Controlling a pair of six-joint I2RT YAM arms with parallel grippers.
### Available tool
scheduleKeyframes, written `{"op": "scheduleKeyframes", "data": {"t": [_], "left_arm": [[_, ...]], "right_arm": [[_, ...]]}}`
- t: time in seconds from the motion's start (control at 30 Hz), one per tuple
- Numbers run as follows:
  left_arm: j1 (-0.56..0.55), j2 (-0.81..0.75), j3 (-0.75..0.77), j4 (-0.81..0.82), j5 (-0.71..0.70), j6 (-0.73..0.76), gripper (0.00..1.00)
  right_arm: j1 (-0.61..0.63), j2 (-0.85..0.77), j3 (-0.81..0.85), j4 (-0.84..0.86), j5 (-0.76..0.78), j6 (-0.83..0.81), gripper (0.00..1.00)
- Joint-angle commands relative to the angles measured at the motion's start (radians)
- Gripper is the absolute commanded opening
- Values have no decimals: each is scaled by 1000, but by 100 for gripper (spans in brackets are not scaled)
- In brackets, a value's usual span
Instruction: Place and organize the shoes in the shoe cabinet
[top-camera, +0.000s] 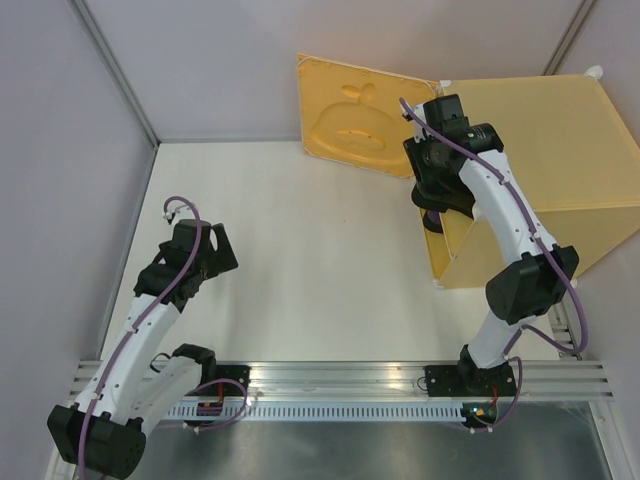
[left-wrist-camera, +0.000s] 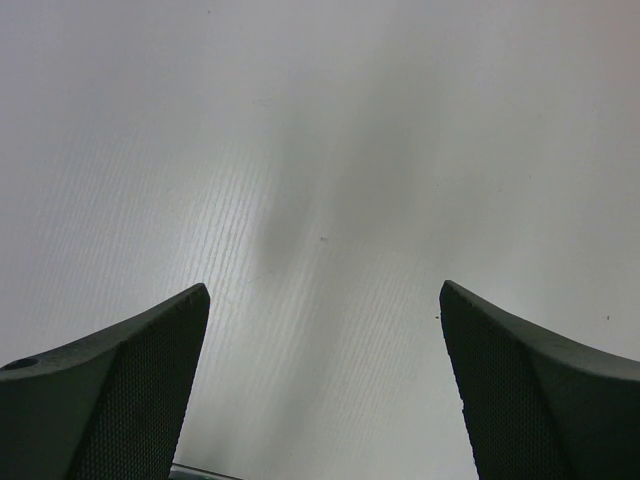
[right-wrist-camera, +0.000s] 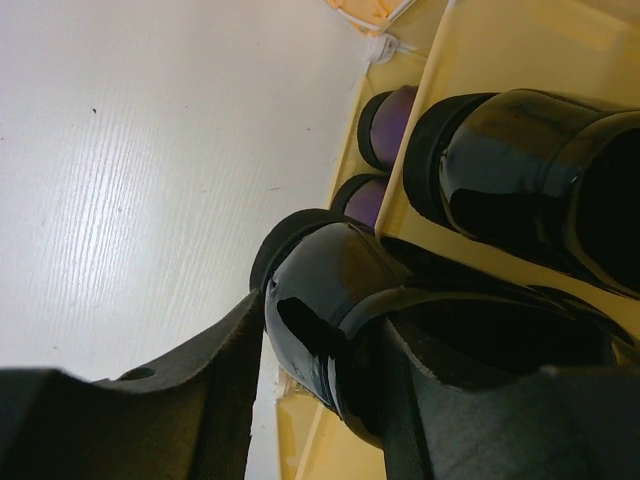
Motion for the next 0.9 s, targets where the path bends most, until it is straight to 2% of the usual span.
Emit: {"op": "scheduleKeyframes", "data": {"t": [0.0, 0.03, 0.07, 0.37, 0.53, 0.57, 0.8, 0.87], "left_arm": [[6, -1, 2, 30, 7, 38, 98], [6, -1, 1, 31, 8, 38, 98], [6, -1, 2, 31, 8, 40, 98], [6, -1, 1, 31, 13, 41, 98], [6, 0, 1, 31, 19, 41, 98], [6, 0, -1, 33, 21, 43, 98], [6, 2, -1, 34, 31, 46, 98], [6, 2, -1, 34, 33, 48, 98]], "right_arm": [[1, -69, -12, 83, 46, 34, 51], [4, -80, -25, 95, 44, 35, 53], [6, -91, -32, 120, 44, 35, 59], [36, -160, -65, 180, 44, 37, 83], [64, -212, -80, 236, 13, 29, 89], [75, -226, -81, 255, 1, 29, 93], [148, -292, -173, 367, -16, 60, 95], [196, -321, -221, 422, 30, 112, 95]]}}
